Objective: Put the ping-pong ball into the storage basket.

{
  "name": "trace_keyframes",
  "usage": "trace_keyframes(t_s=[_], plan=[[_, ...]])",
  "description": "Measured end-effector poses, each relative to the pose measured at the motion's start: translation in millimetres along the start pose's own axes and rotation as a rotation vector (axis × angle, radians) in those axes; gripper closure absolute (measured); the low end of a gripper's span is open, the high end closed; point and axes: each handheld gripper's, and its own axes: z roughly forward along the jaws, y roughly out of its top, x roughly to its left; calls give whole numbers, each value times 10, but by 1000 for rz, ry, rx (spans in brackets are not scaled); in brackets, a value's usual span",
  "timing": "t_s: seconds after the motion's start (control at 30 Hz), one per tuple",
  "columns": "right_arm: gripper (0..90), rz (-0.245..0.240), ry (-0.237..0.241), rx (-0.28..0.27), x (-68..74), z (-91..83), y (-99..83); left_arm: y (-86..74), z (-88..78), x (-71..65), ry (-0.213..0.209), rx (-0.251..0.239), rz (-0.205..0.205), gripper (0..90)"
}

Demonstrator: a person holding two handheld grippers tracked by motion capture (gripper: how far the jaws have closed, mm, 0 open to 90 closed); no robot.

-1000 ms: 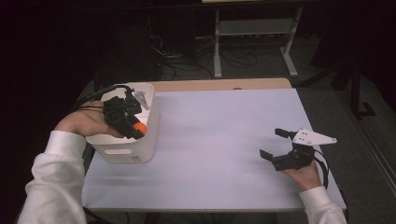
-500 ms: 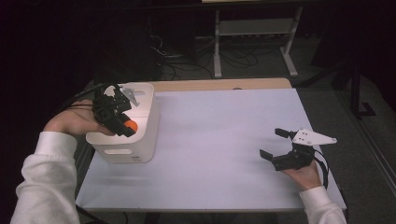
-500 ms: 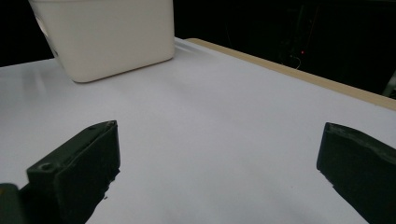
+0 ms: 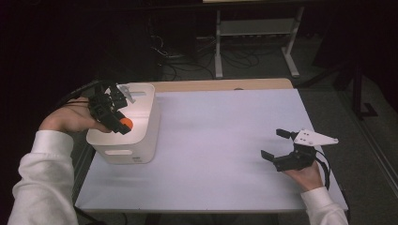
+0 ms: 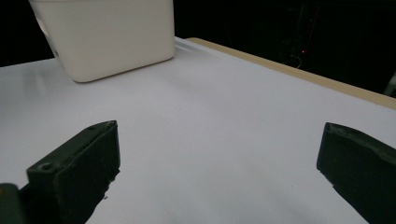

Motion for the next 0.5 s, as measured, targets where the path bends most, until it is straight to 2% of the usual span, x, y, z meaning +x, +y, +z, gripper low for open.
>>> trace_keyframes(t_s=[0.07, 0.17, 0.2, 0.23, 0.27, 0.3, 0.33, 0.37, 0.5], plan=[[0, -1, 1, 2, -1, 1, -1, 2, 10, 14, 35, 10, -1, 502], [0, -1, 4, 3, 0, 2, -1, -2, -5, 49, 51, -21, -25, 477], [0, 0, 5, 3, -1, 2, -1, -3, -12, 57, 44, -26, -32, 442], [0, 1, 4, 4, -3, 2, -2, -2, -16, 58, 41, -25, -31, 326], [0, 1, 4, 4, -3, 2, -2, -2, -16, 52, 43, -26, -32, 326], [0, 2, 4, 4, -5, 3, -3, -2, -11, 36, 56, -29, -27, 219], [0, 2, 4, 4, -5, 3, -3, -2, -11, 36, 56, -29, -27, 173], [0, 2, 4, 4, -5, 5, -3, -2, -5, 29, 54, -29, -30, 173], [0, 2, 5, 4, -2, 3, -2, -7, 3, 24, 41, -46, -34, 21]])
